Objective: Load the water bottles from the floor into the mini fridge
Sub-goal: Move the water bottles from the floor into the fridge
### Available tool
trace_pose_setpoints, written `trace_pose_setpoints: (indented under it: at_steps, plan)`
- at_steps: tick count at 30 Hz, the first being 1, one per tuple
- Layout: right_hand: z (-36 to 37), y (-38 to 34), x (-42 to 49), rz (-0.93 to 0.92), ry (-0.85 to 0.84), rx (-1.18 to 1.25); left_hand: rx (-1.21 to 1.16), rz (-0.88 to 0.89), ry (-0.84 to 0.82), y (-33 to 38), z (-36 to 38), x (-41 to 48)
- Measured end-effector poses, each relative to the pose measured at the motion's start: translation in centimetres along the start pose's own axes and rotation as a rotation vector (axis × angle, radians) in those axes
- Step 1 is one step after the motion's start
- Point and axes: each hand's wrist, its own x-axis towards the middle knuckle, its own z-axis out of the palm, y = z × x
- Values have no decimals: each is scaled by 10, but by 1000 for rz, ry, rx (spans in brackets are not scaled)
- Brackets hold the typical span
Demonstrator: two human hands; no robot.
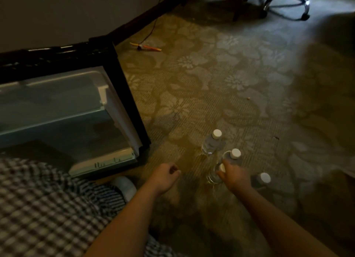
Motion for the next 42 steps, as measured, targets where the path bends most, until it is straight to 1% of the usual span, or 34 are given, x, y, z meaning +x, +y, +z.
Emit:
trace_pose_setpoints:
  at_steps: [5, 7, 9, 13, 16, 18, 21, 25, 28, 31, 35, 37, 42]
  plan:
    - [-1, -5, 6, -12, 3, 9, -27, 38, -12, 11, 7, 2]
    - [-4, -5, 6, -20, 4, 69, -36, 43, -15, 13, 9, 0]
    - [-9, -7, 4, -30, 27, 178, -41, 45, -11, 16, 8, 0]
    - [-34, -24, -4, -136, 142, 347, -67, 35, 0, 25, 6, -3]
    - [-70, -53, -13, -246, 216, 378, -65, 41, 2, 30, -2, -8]
    - [-98, -77, -22, -349, 272, 376, -77, 75, 33, 35, -13, -12]
    - [-142, -112, -36, -464, 331, 392, -145, 189, 111, 52, -34, -19]
    - [-191, -164, -56, -661, 377, 384, -197, 419, 206, 80, -77, -42]
    - [-215, -204, -72, -785, 370, 357, -181, 513, 299, 92, -121, -65]
    - [-239, -245, -88, -912, 386, 379, -139, 594, 397, 98, -167, -92]
    - [-262, -299, -110, -1070, 413, 402, -51, 660, 536, 99, -224, -136]
    - [-269, -326, -120, -1132, 418, 413, -44, 677, 599, 93, -247, -155]
    - [-277, -394, -144, -1235, 414, 412, -56, 650, 752, 69, -295, -198]
